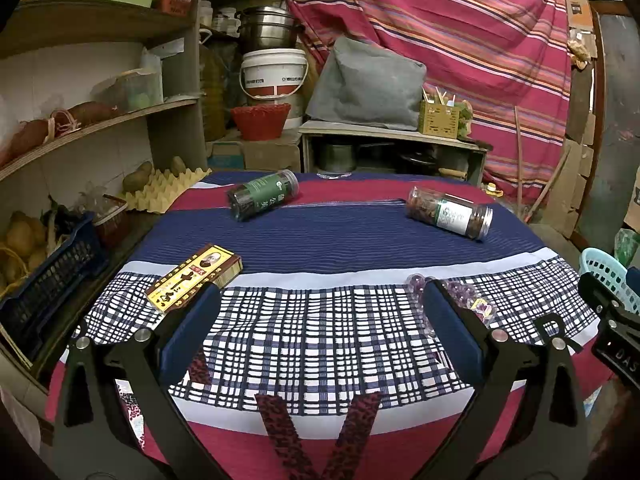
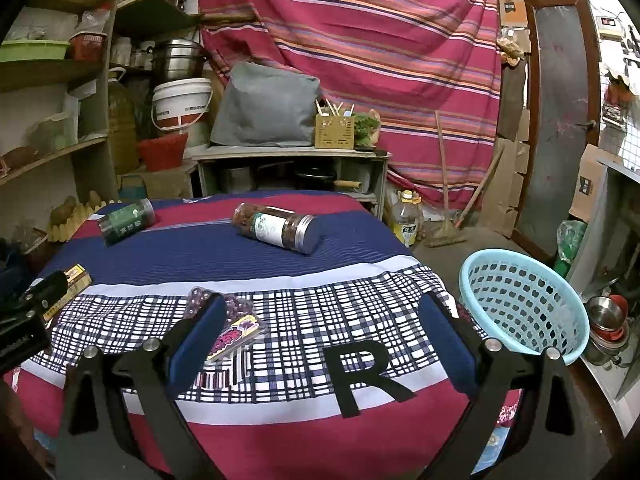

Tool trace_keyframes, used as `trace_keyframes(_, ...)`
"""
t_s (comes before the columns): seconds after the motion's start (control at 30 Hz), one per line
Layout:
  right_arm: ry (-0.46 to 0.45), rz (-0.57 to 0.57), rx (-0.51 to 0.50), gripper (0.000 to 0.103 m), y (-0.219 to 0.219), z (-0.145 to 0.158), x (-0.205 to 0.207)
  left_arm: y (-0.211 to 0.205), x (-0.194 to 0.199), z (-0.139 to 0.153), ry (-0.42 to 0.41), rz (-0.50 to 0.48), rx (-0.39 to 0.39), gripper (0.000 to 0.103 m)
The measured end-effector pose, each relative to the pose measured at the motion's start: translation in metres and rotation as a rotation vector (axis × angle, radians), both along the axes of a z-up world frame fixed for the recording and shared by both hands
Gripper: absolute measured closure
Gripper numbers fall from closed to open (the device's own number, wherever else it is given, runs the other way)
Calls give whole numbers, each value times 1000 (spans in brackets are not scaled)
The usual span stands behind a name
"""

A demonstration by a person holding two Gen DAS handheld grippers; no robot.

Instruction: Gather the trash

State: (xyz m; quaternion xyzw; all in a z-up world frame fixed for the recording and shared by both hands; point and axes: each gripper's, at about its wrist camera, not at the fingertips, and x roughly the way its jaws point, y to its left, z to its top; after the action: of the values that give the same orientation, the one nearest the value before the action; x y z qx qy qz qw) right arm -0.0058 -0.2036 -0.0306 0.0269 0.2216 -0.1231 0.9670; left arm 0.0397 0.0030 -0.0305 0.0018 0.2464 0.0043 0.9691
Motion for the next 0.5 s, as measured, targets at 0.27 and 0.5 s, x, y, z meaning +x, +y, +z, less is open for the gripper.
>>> trace_keyframes(0.27, -1, 7, 4, 9, -2, 0, 2, 1, 0, 0, 0, -1, 0, 5)
trace_keyframes(0.5, -5, 9, 18, 9, -5, 0, 2, 3, 1, 1, 0, -2, 0, 5)
